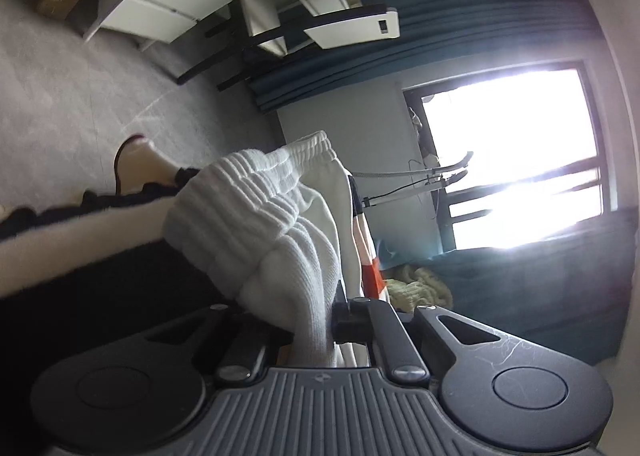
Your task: Fold clothes
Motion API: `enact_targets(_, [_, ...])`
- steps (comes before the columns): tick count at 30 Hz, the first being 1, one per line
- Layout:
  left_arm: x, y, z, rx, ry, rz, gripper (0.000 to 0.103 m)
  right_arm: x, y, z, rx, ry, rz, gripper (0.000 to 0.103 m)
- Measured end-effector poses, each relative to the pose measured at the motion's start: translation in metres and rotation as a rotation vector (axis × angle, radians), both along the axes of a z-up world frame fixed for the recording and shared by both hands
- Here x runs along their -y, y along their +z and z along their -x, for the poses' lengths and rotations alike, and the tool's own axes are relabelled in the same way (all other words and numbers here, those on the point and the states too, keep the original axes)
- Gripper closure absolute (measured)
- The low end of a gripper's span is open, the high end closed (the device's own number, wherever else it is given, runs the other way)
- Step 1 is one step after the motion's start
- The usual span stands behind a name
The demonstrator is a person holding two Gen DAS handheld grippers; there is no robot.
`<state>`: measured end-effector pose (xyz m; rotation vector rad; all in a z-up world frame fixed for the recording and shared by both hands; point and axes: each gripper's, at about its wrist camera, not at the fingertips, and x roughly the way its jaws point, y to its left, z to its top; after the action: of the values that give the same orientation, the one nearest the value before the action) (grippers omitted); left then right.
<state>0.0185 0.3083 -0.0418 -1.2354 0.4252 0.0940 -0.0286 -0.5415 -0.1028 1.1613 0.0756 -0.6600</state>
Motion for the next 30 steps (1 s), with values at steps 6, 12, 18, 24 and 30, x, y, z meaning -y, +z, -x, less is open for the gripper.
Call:
enact_targets(6, [0.002, 0.04, -0.066, 0.024, 0.016, -0.09, 0.096, 0.011, 0.053, -0.079, -0.039, 0.082, 0.163, 0.098])
enact_targets(12, [0.03, 0.081, -0.212, -0.076, 0.017, -0.371, 0.096, 0.015, 0.079, -0.222, -0.187, 0.096, 0.382, 0.098])
enact_targets(18, [0.071, 0.042, -0.356, -0.216, -0.029, -0.546, 0.095, 0.022, 0.035, -0.376, -0.461, 0.071, 0.551, 0.098])
enact_targets(24, [0.084, -0.01, -0.434, -0.344, -0.083, -0.616, 0.095, 0.027, -0.028, -0.447, -0.599, 0.135, 0.639, 0.098])
enact_targets(30, [0.093, -0.016, -0.45, -0.375, -0.103, -0.619, 0.09, 0.031, -0.048, -0.466, -0.632, 0.185, 0.626, 0.095])
